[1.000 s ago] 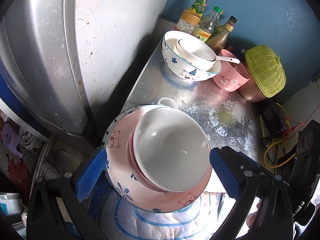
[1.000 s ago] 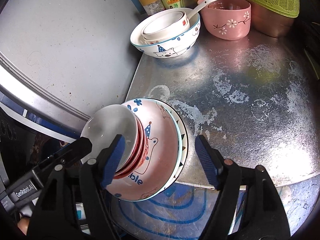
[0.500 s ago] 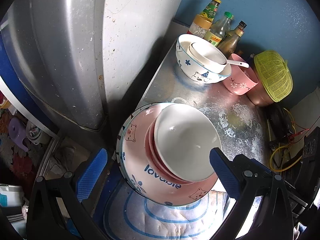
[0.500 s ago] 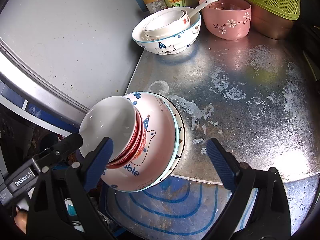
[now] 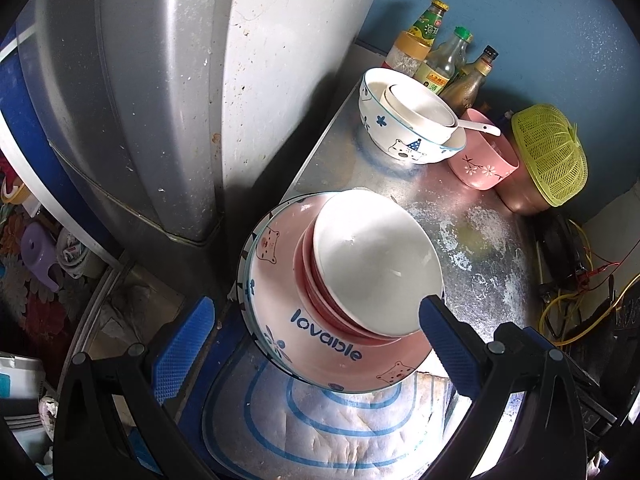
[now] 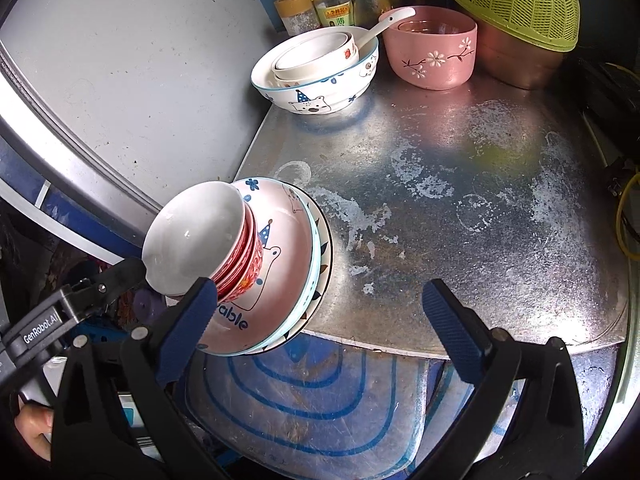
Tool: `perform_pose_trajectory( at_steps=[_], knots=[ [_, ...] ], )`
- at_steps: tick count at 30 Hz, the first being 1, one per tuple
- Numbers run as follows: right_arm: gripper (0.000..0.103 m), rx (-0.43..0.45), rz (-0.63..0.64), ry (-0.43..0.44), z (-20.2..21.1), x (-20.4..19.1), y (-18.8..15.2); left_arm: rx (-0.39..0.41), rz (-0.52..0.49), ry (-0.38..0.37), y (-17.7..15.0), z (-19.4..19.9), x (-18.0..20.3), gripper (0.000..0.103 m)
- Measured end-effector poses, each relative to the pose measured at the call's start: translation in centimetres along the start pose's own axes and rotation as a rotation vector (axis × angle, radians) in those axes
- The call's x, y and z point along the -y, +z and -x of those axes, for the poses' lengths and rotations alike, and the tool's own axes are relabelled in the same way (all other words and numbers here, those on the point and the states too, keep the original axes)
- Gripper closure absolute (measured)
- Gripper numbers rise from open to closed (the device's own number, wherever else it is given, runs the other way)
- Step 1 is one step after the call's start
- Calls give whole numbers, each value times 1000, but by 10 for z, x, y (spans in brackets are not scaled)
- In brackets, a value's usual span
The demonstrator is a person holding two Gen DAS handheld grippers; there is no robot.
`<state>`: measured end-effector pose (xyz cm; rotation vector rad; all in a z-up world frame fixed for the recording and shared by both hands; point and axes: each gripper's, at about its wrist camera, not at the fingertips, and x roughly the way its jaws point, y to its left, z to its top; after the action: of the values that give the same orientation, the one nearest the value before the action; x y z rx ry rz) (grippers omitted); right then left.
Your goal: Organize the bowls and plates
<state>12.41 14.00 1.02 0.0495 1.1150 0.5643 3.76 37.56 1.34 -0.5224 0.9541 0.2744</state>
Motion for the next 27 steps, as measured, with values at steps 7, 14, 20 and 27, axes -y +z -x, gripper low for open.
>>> perform_pose_trajectory(
  at_steps=[7, 14, 20, 27],
  knots=[
    [0, 2, 5, -3, 11, 7, -11, 19, 4, 8, -11, 8, 4, 0],
    [0, 10, 11, 1, 19, 11, -22, 38, -3, 40, -21, 17, 8, 0],
    [0, 15, 23, 0, 25, 10, -28, 55, 8, 58, -28, 25, 7, 0],
    [0, 25, 26, 4, 33, 12, -33, 63, 7, 67, -34, 31, 10, 0]
  ],
)
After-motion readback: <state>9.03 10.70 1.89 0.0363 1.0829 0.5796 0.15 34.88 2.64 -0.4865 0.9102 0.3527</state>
